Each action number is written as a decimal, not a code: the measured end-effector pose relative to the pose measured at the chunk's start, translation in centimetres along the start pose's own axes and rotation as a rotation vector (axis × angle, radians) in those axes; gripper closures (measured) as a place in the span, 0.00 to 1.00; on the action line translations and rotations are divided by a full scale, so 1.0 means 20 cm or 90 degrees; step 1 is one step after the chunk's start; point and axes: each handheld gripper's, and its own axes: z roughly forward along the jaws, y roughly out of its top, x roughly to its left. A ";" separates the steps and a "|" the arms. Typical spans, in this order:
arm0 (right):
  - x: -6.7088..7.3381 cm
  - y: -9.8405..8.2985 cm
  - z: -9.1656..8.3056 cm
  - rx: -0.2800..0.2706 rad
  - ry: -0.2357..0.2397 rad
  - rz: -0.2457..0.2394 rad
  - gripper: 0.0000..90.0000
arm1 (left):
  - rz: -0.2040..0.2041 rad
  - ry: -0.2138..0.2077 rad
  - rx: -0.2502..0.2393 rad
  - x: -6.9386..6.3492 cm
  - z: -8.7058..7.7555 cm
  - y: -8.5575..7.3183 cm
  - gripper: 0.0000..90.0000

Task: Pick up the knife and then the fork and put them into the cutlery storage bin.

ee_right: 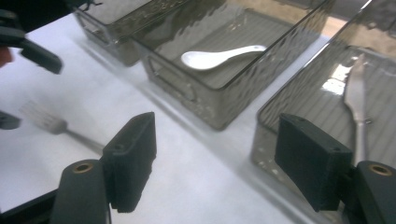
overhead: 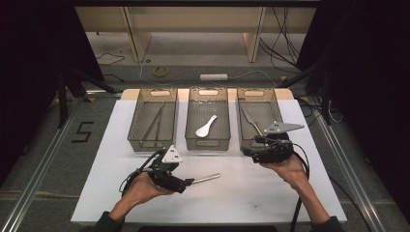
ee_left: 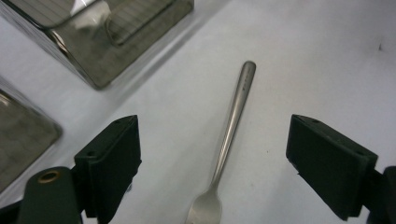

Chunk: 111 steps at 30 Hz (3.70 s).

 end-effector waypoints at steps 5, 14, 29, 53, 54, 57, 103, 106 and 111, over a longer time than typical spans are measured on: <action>0.02 -0.07 0.00 -0.018 0.009 0.008 0.32 | -0.005 -0.004 0.034 0.01 0.03 0.01 0.19; 0.08 -0.15 -0.02 -0.055 0.031 0.027 0.32 | -0.007 -0.002 0.062 0.02 0.04 0.02 0.20; 0.17 -0.24 -0.06 -0.055 0.045 0.017 0.29 | 0.011 -0.021 0.152 0.03 0.10 0.09 0.29; 0.21 -0.27 -0.05 -0.037 0.063 0.005 0.29 | 0.062 -0.057 0.265 0.00 0.29 0.13 0.73; 0.21 -0.27 -0.05 -0.036 0.065 0.005 0.30 | 0.064 -0.059 0.266 0.00 0.29 0.13 0.75; 0.21 -0.27 -0.05 -0.034 0.066 0.002 0.29 | 0.071 -0.065 0.272 -0.01 0.30 0.13 0.78; 0.21 -0.26 -0.05 -0.036 0.068 0.001 0.31 | 0.107 -0.059 0.209 -0.01 0.25 0.12 0.93; 0.21 -0.26 -0.05 -0.037 0.068 0.001 0.30 | 0.106 -0.058 0.201 -0.01 0.23 0.13 0.93; 0.22 -0.26 -0.05 -0.042 0.070 -0.009 0.30 | 0.111 -0.063 0.184 -0.02 0.18 0.16 0.93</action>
